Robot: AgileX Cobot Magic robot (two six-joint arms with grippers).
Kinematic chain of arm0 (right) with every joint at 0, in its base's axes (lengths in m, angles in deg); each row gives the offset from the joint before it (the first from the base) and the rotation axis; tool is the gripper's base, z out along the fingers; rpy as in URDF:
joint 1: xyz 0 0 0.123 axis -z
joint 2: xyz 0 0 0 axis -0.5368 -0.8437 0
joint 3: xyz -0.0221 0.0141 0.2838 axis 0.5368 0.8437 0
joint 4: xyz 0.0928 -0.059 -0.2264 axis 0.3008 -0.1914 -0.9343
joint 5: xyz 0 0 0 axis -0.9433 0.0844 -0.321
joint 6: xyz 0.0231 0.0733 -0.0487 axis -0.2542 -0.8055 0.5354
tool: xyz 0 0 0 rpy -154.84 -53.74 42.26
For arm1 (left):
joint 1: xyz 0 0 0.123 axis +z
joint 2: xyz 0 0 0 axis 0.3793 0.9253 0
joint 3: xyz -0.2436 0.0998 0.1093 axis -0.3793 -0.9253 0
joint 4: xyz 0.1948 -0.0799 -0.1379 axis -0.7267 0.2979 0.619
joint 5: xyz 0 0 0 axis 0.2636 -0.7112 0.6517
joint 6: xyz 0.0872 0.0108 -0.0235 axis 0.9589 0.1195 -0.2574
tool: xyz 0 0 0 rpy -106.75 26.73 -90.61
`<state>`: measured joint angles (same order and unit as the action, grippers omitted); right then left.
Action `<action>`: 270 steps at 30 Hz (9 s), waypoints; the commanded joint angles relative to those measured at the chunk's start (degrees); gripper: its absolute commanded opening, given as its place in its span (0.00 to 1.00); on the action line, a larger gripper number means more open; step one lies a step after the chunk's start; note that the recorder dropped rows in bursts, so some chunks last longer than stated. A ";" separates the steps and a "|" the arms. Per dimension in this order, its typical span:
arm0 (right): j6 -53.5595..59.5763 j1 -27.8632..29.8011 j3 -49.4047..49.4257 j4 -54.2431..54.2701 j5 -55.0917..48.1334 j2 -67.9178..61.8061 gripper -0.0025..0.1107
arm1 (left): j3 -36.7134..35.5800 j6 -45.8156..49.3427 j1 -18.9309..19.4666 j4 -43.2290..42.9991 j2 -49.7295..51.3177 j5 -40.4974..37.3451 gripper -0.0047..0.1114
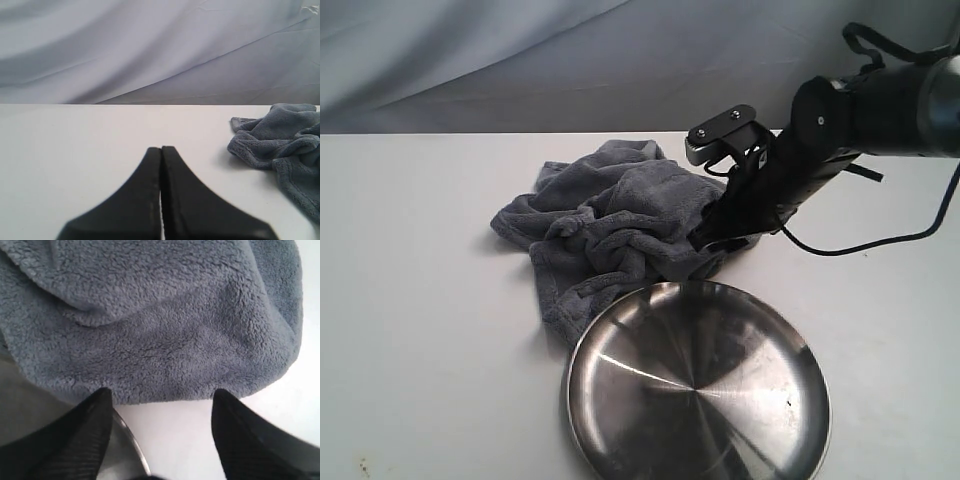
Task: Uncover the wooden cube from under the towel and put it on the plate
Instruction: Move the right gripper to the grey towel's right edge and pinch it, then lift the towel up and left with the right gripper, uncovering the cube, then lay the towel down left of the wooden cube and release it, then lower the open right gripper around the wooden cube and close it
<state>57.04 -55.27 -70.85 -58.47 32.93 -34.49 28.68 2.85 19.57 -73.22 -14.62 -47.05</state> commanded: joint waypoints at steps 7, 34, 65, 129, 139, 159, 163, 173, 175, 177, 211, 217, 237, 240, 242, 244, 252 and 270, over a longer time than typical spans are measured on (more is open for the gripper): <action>-11.95 0.01 -0.39 0.54 4.55 -2.95 0.63 | -0.21 -0.03 0.18 -0.14 -0.15 0.33 0.04; -14.17 0.01 -0.39 7.76 6.41 -6.96 0.08 | -0.21 -0.03 0.18 -0.14 -0.15 0.33 0.04; -8.15 0.01 -0.39 7.38 5.99 3.52 0.02 | -0.21 0.10 0.18 -0.14 -0.15 0.33 0.04; 15.59 -11.92 -17.09 22.52 30.19 -4.18 0.02 | -0.21 0.15 0.18 -0.14 -0.15 0.33 0.04; 15.43 -12.57 -17.09 24.59 37.99 -11.01 0.02 | -0.21 0.15 0.18 -0.14 -0.15 0.33 0.04; 15.57 -12.37 -40.06 21.66 14.68 -26.61 0.02 | -0.21 0.15 0.18 -0.14 -0.15 0.33 0.04; 15.25 -11.51 -42.88 21.64 13.93 -29.60 0.02 | -0.21 0.15 0.18 -0.14 -0.15 0.33 0.04; 15.38 -9.81 -52.45 22.36 8.75 -37.08 0.02 | -0.21 0.15 0.18 -0.14 -0.15 0.33 0.04; 15.38 -9.81 -52.45 21.96 8.77 -37.85 0.02 | -0.21 0.15 0.18 -0.14 -0.15 0.33 0.04; 15.15 -9.81 -52.45 21.95 8.63 -38.13 0.02 | -0.21 0.15 0.18 -0.14 -0.15 0.33 0.04; 15.16 -9.81 -52.45 21.91 1.62 -30.55 0.86 | -0.21 0.15 0.18 -0.14 -0.15 0.33 0.04; 15.16 -9.81 -52.45 19.59 -2.78 -27.84 0.86 | -0.21 0.15 0.18 -0.14 -0.15 0.33 0.04; 16.56 -9.81 -52.45 3.23 -37.88 -22.87 0.86 | -0.21 0.15 0.18 -0.14 -0.15 0.33 0.04; 17.11 -9.81 -52.45 -0.66 -37.88 -22.87 0.86 | -0.21 0.15 0.18 -0.14 -0.15 0.33 0.04; 17.11 -9.81 -52.45 -2.38 -37.88 -22.87 0.86 | -0.21 0.15 0.18 -0.14 -0.15 0.33 0.04; 17.11 -9.81 -52.45 -3.35 -37.88 -22.87 0.86 | -0.21 0.15 0.18 -0.14 -0.15 0.33 0.04; 15.08 -9.81 -52.45 -4.64 -37.88 -22.87 0.86 | -0.21 0.15 0.18 -0.14 -0.15 0.33 0.04; 25.52 -3.17 -52.45 2.86 -37.71 -24.01 0.86 | -0.21 0.15 0.18 -0.14 -0.15 0.33 0.04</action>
<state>79.00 -59.16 -122.90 -58.71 -4.69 -58.20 28.68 2.97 19.57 -73.22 -14.62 -47.05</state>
